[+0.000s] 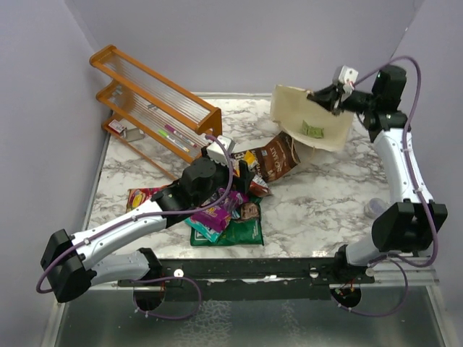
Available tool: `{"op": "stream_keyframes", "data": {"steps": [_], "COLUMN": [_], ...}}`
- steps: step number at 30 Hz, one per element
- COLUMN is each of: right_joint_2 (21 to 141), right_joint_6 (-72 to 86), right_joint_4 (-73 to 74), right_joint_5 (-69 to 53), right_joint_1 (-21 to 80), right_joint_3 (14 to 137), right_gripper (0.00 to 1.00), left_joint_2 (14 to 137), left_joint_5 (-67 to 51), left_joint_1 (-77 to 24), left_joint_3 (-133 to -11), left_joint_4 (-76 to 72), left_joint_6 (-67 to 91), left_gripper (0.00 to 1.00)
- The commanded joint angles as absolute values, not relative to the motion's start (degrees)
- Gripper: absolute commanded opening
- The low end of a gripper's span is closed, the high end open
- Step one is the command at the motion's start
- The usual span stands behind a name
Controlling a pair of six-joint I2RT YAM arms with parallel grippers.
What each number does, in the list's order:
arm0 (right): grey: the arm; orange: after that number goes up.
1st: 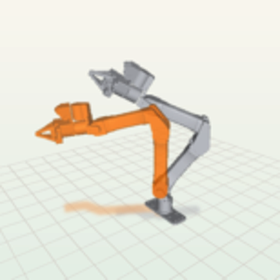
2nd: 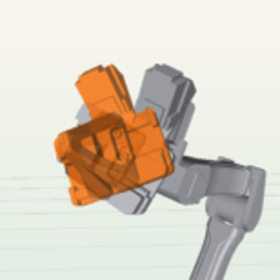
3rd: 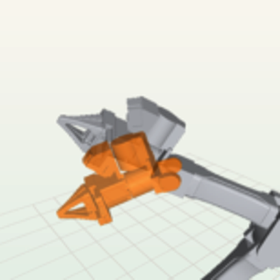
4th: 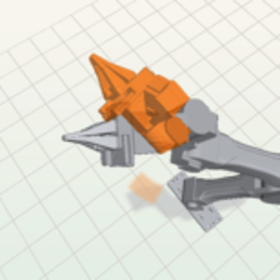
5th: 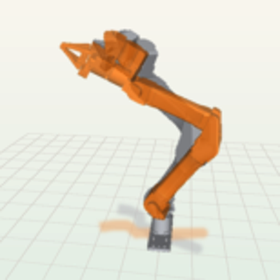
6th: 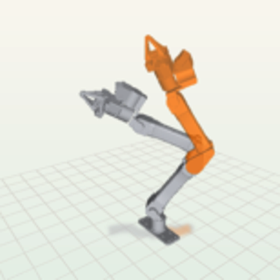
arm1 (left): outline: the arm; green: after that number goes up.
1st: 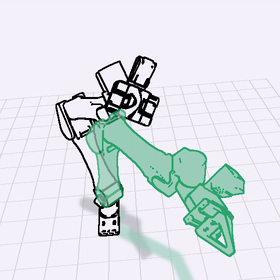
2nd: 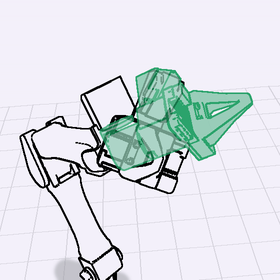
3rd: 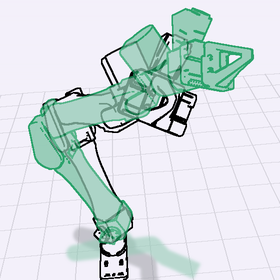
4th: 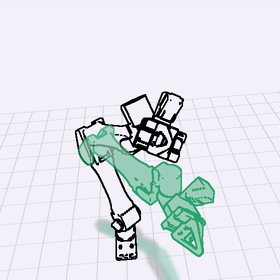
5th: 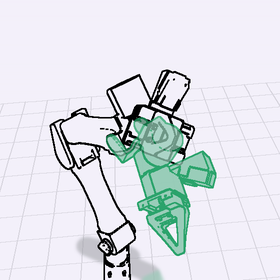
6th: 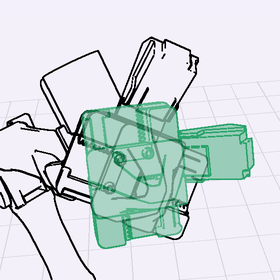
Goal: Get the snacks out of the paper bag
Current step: Place the snack at the center of the board, then take out the snack from the paper bag.
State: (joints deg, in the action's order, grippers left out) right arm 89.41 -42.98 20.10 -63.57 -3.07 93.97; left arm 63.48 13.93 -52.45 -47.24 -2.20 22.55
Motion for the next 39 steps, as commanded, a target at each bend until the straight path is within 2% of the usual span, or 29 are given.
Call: {"op": "stream_keyframes", "data": {"steps": [1,3,6,11,17,21,26,30,37,39], "right_joint_2": [77.00,70.05,61.18,54.66,53.06,51.92,50.13,49.51,48.73,48.77], "right_joint_6": [-12.54,-0.25,5.44,4.97,4.99,4.76,6.24,6.72,9.58,9.69], "right_joint_4": [-4.31,-16.82,-20.27,-11.56,-7.06,-6.48,-8.36,-7.57,-8.44,-8.18], "right_joint_5": [-73.25,-67.85,-64.01,-53.12,-49.49,-48.15,-48.15,-46.84,-49.10,-49.13], "right_joint_1": [-2.36,-1.91,-1.85,-1.85,-1.85,-1.85,-1.85,-1.85,-1.69,-1.27], "right_joint_3": [69.51,54.55,44.51,45.01,48.27,46.83,45.32,45.73,46.59,47.13], "right_gripper": [0.01,0.01,0.01,0.01,0.01,0.01,0.01,0.01,0.02,0.02], "left_joint_2": [60.32,60.26,61.11,65.76,72.87,78.23,87.83,96.19,107.22,110.90], "left_joint_5": [8.35,6.14,2.24,-4.64,1.51,2.33,4.52,8.34,11.53,12.49], "left_joint_1": [-52.21,-52.20,-52.23,-53.77,-62.90,-65.20,-66.55,-67.15,-67.03,-66.77], "left_joint_3": [-47.35,-47.26,-47.46,-47.19,-48.68,-48.65,-53.18,-56.81,-64.54,-66.59], "left_joint_4": [-6.46,-7.33,-8.42,-16.13,-24.59,-31.20,-33.40,-36.19,-38.98,-40.46], "left_joint_6": [21.14,20.65,19.62,19.40,14.18,13.57,13.28,13.92,19.09,20.68], "left_gripper": [0.99,0.99,0.99,0.99,0.94,0.83,0.60,0.47,0.41,0.34]}}
